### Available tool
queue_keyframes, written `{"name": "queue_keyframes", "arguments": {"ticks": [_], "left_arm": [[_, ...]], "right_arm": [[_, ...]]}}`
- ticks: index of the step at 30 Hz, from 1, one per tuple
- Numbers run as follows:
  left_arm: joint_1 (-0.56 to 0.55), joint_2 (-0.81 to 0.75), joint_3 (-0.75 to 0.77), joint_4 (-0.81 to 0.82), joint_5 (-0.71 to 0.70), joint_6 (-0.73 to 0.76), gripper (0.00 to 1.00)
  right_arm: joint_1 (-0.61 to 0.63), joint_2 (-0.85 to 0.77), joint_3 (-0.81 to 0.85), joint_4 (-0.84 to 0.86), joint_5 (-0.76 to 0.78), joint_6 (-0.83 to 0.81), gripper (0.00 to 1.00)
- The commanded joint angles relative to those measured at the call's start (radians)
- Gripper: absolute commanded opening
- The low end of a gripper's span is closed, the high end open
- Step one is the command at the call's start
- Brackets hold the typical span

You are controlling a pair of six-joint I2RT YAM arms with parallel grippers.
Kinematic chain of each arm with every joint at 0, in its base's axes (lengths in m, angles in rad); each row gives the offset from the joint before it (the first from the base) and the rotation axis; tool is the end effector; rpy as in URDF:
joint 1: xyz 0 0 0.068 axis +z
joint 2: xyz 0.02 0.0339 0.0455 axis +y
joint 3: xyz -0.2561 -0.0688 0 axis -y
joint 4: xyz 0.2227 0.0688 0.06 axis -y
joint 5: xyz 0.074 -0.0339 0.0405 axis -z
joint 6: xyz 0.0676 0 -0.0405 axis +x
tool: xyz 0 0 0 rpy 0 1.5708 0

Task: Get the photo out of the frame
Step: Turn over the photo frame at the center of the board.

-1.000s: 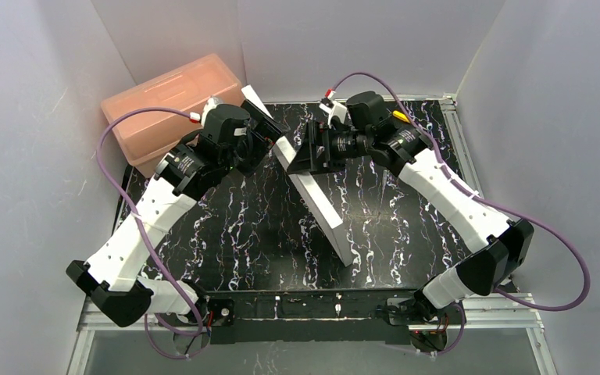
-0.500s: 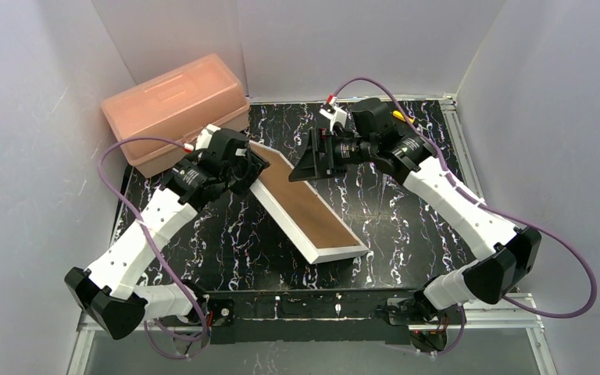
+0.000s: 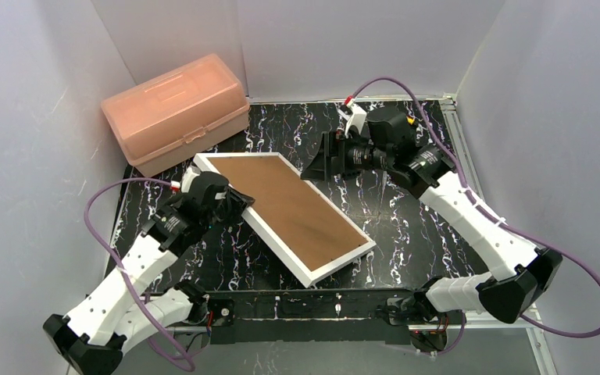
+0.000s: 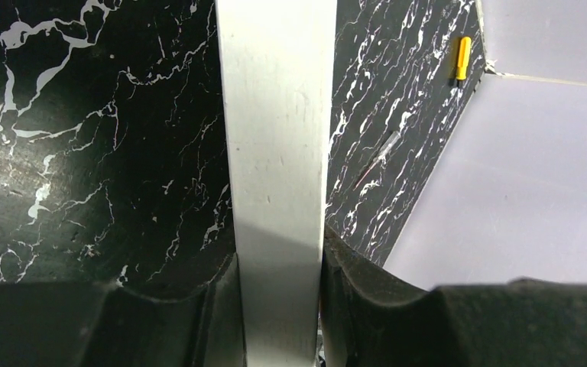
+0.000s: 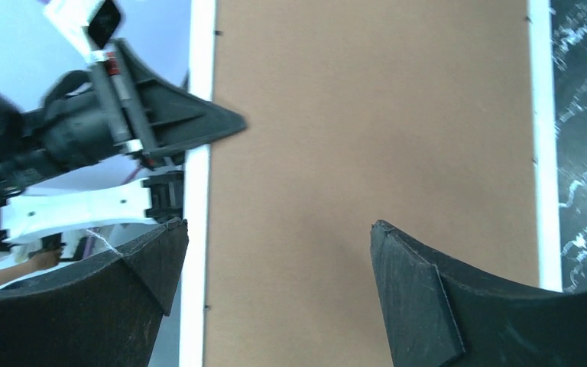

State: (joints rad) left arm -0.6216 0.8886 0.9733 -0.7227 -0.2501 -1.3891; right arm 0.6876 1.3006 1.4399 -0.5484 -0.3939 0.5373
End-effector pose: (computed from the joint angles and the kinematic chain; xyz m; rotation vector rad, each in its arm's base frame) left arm 0.1621 -0.0955 0.3078 -1.0023 2.0912 -0.8279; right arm 0.2069 0.2035 0.3964 -0.4376 2.1005 1.1501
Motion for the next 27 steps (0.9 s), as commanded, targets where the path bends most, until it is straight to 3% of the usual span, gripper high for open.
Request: {"name": "queue_keyframes", "arguments": {"ticks": [1,6,12,16,19,24,27], "left_arm": [[0.004,-0.074,-0.078,0.131,0.052,0.118,0.31],[0.026,-0.098,-0.191,0.192,0.141,0.192,0.32],[0.153,-0.045,-0.303,0.331,0.406,0.234,0.32],[0.251,0.025,-0.354,0.474,0.600,0.298,0.33],[0.298,0.066,-0.346,0.501,0.665,0.360,0.40],[0.386,0.135,-0.350,0.547,0.761,0.412,0.41],[0.433,0.190,-0.383,0.672,0.835,0.393,0.40]], "right_arm": [[-0.003,-0.010,-0.087,0.029,0.101,-0.034,0.95],[-0.003,-0.014,-0.207,0.070,0.172,-0.060,0.96],[-0.021,0.005,-0.282,0.049,0.240,-0.110,0.96],[-0.094,0.042,-0.307,0.014,0.242,-0.135,0.95],[-0.151,0.057,-0.331,0.017,0.229,-0.153,0.95],[-0.267,0.075,-0.396,0.035,0.216,-0.125,0.95],[-0.341,0.069,-0.480,0.106,0.158,-0.073,0.95]]}}
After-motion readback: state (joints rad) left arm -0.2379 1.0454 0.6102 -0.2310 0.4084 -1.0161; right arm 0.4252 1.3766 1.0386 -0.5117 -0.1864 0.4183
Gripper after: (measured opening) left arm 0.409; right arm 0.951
